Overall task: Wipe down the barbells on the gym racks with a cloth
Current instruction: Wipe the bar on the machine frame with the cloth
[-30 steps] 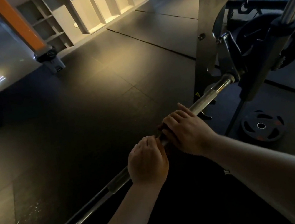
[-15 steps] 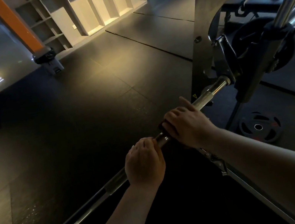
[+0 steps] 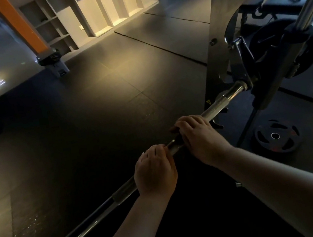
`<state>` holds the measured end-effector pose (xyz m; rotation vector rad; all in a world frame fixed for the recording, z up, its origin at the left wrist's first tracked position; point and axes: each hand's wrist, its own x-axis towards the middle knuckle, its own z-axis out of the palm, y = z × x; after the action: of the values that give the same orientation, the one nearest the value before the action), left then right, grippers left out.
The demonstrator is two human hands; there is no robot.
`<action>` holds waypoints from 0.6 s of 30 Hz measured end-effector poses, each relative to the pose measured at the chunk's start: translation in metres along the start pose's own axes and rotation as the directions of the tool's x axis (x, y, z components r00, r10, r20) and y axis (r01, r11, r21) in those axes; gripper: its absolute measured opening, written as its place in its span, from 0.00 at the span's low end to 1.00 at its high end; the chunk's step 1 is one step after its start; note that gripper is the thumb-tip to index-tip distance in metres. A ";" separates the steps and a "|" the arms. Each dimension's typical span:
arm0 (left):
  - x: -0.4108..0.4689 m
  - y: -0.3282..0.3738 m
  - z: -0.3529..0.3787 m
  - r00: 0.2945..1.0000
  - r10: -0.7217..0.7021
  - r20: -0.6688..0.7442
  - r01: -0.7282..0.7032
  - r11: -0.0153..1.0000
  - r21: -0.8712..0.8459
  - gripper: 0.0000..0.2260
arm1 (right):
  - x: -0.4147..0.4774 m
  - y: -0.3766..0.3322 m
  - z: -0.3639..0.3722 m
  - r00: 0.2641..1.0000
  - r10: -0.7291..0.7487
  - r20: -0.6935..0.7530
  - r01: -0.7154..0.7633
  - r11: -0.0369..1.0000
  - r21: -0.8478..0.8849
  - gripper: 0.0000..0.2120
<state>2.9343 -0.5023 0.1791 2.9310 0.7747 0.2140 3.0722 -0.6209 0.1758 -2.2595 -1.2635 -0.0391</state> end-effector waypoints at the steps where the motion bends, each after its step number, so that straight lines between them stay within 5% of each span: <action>1: 0.000 0.000 0.000 1.000 0.000 0.009 0.000 1.000 0.013 0.16 | -0.003 -0.006 0.005 1.000 0.024 -0.013 -0.024 1.000 0.020 0.20; 7: 0.000 0.000 0.003 1.000 0.012 -0.002 -0.012 1.000 0.003 0.15 | -0.010 0.011 0.007 0.993 -0.109 0.047 0.110 0.994 -0.025 0.26; 13: 0.000 0.001 0.002 1.000 0.014 0.008 -0.014 0.999 0.031 0.14 | -0.005 0.009 0.010 0.982 0.148 -0.118 -0.133 0.983 0.128 0.16; 18: 0.001 0.000 -0.001 0.999 0.036 0.031 -0.036 0.999 0.007 0.14 | -0.009 0.003 0.012 0.998 -0.069 -0.010 0.069 0.995 0.066 0.17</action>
<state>2.9353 -0.5015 0.1800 2.9503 0.7202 0.1683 3.0664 -0.6234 0.1621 -2.1570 -1.3192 -0.0308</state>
